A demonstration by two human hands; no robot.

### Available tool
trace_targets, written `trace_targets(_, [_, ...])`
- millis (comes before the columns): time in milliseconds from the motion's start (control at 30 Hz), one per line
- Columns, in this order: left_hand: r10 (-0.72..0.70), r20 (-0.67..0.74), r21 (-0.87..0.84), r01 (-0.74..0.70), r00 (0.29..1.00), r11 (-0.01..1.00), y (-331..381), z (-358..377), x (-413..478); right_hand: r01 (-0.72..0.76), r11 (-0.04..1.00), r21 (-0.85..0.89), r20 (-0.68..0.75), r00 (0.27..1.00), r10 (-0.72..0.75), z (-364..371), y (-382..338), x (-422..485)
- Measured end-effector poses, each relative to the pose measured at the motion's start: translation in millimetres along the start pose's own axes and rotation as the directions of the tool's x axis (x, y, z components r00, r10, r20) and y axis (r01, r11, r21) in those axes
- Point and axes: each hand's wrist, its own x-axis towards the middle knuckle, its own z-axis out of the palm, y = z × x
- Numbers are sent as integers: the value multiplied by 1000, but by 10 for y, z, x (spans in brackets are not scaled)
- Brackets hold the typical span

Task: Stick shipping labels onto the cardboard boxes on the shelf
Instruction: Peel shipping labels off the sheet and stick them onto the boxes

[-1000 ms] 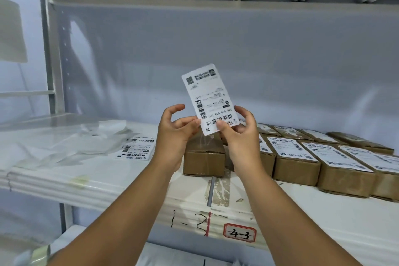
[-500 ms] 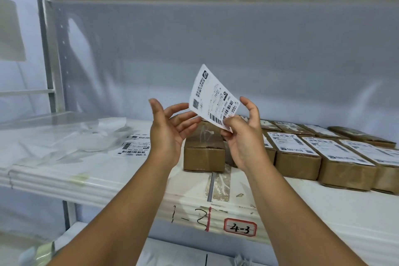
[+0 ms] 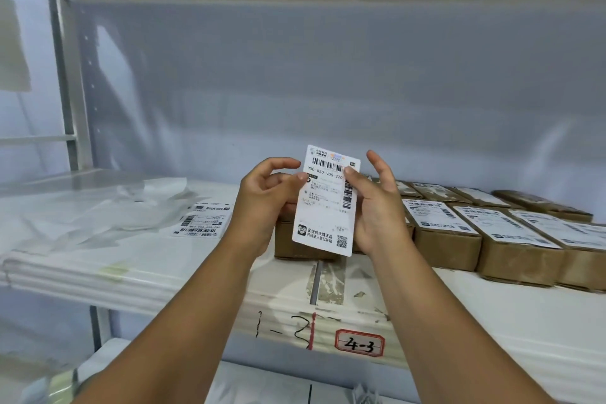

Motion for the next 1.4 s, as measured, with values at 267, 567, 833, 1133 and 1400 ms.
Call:
trace_targets(267, [47,-243,-15,-53,969,998,-42,-52,73,183,884,-430,95,983,-157,42,91,-37])
trace_targets(567, [59,-151,-49,-67,987,997,-87,-32,90,207,768,-607,113,978,-174,25,106,-40])
trace_targets(833, [25,-47,-25,-26,999,999,-133,-24,92,242,681,-691,44,955,-295,1,140,-26])
trace_targets(1133, [-6,-184,115,28,983,993,-115,-23,75,277,486,-829,120,936,-330,-6,182,-36])
trace_targets(1400, [-19,-249,294,95,968,951,-184,-67,104,224,480,-848,80,950,-302,3,162,-43])
